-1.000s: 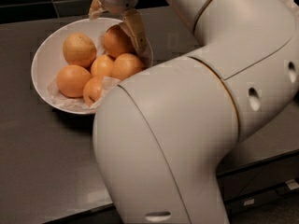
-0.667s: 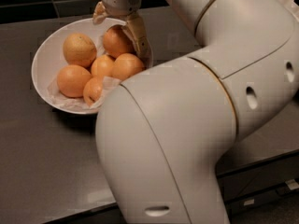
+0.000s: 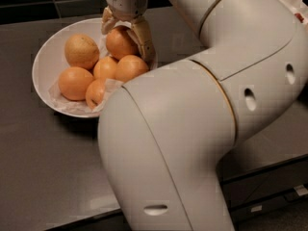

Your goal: Pick orange from white bowl

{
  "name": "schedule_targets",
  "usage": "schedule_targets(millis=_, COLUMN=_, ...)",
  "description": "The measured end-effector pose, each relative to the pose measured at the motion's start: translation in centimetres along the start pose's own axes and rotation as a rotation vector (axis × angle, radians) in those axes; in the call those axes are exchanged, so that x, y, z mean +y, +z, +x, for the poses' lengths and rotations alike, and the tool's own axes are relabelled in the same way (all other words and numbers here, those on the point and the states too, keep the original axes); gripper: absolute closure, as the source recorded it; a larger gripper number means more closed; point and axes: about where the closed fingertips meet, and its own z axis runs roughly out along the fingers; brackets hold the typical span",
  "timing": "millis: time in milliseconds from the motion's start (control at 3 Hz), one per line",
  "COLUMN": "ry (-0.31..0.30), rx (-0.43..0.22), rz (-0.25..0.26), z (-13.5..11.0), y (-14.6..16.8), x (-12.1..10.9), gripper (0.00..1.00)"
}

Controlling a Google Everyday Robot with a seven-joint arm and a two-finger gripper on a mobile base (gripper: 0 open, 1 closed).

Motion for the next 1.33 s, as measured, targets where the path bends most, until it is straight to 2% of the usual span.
schedule_targets(millis=1000, ry=-0.037, rx=0.002, rz=-0.005, z=0.3, y=1.2, x=-2.0, gripper=0.14)
schedule_targets(millis=1333, ry=-0.037, rx=0.002, rz=-0.005, z=0.3, y=1.0, x=-1.9, gripper=0.15)
